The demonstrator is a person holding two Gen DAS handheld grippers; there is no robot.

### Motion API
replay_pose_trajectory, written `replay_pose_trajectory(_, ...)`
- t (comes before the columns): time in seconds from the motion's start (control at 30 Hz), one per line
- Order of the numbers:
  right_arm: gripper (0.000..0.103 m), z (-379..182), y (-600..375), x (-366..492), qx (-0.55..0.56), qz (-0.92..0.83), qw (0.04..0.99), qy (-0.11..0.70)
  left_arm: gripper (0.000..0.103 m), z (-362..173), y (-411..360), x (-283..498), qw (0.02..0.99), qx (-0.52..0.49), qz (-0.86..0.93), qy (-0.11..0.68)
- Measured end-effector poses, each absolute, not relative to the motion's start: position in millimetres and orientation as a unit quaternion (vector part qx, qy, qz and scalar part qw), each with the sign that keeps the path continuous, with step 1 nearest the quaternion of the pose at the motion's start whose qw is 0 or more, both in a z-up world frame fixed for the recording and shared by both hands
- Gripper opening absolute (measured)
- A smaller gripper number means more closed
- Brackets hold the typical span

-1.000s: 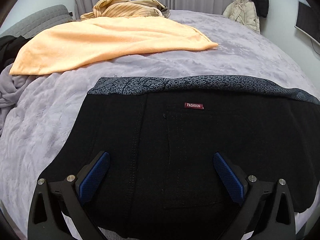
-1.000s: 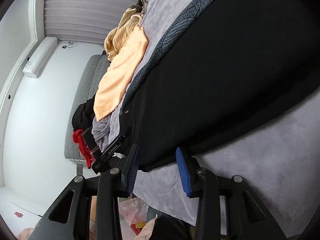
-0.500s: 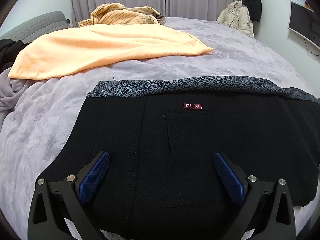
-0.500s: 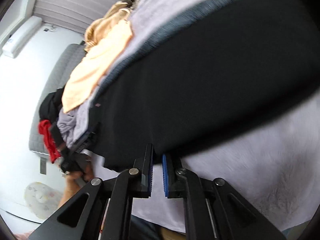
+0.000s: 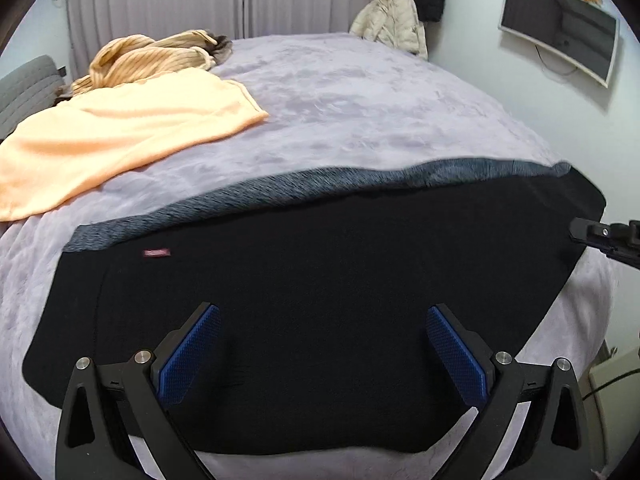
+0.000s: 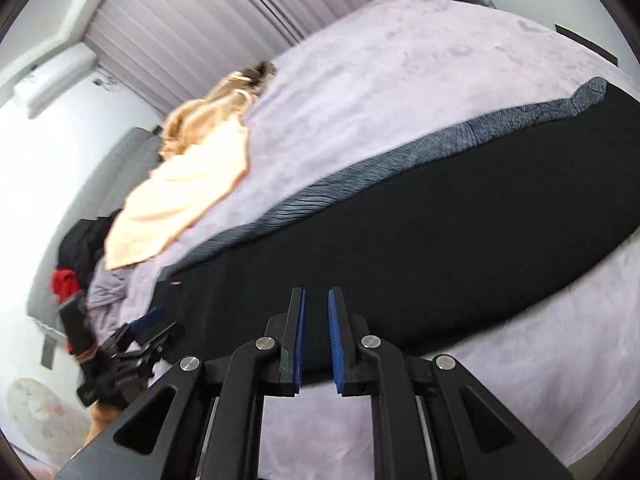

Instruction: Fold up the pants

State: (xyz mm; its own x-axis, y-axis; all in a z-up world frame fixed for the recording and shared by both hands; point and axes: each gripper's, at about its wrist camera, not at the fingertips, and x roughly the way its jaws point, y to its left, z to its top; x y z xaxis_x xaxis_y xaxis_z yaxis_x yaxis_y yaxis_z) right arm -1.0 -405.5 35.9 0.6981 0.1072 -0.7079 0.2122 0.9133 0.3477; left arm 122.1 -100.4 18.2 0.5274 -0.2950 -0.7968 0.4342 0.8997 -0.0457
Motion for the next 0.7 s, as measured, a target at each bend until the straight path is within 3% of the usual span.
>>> replay_pose_trajectory(0.07, 0.014, 9.2, -416.0, 5.3, 0.199, -0.076, 0.87, 0.444, 0.103, -10.2, -117.9, 115.5, 0.85, 0.111, -0.202, 0.473)
replay_pose_trajectory(0.17, 0.014, -3.8, -419.0, -16.5, 0.198, -0.058, 0.888, 0.411, 0.103, -14.6, -120.2, 84.5, 0.879, 0.136, -0.19, 0.415)
replay_pose_trajectory(0.4, 0.014, -1.8, -399.4, -22.0, 0.156, -0.063, 0.872, 0.46, 0.103, -5.7, -101.9, 76.4, 0.88, 0.106, -0.199, 0.419)
replay_pose_trajectory(0.57, 0.017, 33.5, -371.6, -26.4, 0.125, -0.014, 0.896, 0.426, 0.103, 16.5, -80.3, 82.7, 0.897, 0.126, -0.194, 0.376)
replay_pose_trajectory(0.63, 0.027, 58.8, -345.1, -9.7, 0.092, 0.032, 0.905, 0.415, 0.103, 25.8, -62.0, 94.2, 0.909, 0.13, -0.177, 0.355)
replay_pose_trajectory(0.7, 0.051, 80.4, -313.7, 15.3, 0.062, 0.08, 0.909, 0.404, 0.103, 30.9, -39.9, 110.3, 0.918, 0.118, -0.15, 0.347)
